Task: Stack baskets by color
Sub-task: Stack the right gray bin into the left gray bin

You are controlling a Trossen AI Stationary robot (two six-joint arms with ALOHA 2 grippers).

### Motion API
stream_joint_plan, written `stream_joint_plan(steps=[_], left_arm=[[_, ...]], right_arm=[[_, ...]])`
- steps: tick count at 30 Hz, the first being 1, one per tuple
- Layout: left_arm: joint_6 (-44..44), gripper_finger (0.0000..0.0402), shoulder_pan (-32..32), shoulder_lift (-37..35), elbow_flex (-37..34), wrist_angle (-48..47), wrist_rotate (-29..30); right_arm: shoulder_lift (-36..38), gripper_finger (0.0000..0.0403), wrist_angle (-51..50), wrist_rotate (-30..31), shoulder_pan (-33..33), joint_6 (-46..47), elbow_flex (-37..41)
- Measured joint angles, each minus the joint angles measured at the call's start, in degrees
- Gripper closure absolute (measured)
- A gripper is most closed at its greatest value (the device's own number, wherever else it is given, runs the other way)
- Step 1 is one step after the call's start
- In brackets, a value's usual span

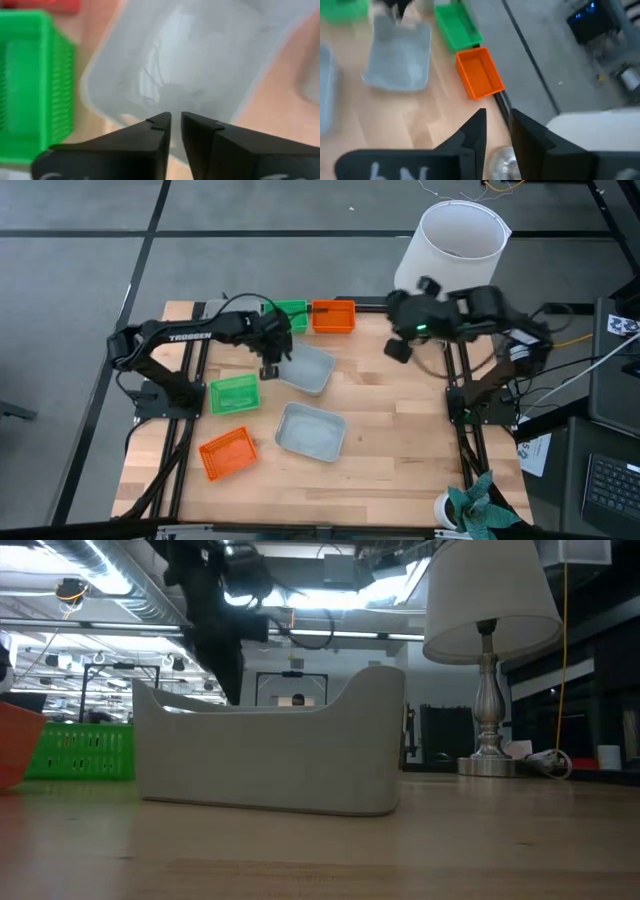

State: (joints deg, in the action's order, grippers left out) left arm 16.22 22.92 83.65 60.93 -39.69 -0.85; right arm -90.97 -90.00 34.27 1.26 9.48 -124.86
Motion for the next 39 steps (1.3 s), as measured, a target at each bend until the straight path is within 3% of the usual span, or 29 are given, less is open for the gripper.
stream_joint_plan(steps=[5, 10, 15, 21, 25, 31, 35, 39], left_arm=[[1.9, 0.0313, -6.0, -0.8, 0.0, -0.2, -0.3], [4.4, 0.0286, -10.5, 1.8, 0.0, -0.5, 0.5], [5.9, 0.0282, -12.2, 3.3, 0.0, 1.3, 4.4], [4.8, 0.0281, -11.5, 5.4, 0.0, 1.3, 4.1], [4.5, 0.0282, -11.3, 8.7, 0.0, 1.6, 1.4], [5.2, 0.0282, -11.1, 14.2, 0.0, 3.3, 1.8], [4.9, 0.0298, -11.0, 17.5, 0.0, 5.5, 3.1], [3.8, 0.0382, -12.7, 17.5, 0.3, 4.5, 7.7]], right_arm=[[7.1, 0.0319, 0.0, -2.8, 3.0, 6.8, 3.6], [14.7, 0.0319, -0.1, -2.1, 6.8, 14.7, 14.8], [20.1, 0.0319, 0.7, 1.0, 9.7, 22.1, 26.7], [23.4, 0.0319, 5.2, 1.3, 12.1, 29.1, 37.5], [23.9, 0.0319, 9.1, 1.2, 13.9, 30.8, 42.1], [24.1, 0.0319, 11.1, 2.1, 15.8, 33.3, 45.8], [24.1, 0.0319, 11.8, 3.5, 16.8, 33.9, 47.3], [24.0, 0.0319, 12.0, 5.0, 17.5, 33.9, 47.4]])
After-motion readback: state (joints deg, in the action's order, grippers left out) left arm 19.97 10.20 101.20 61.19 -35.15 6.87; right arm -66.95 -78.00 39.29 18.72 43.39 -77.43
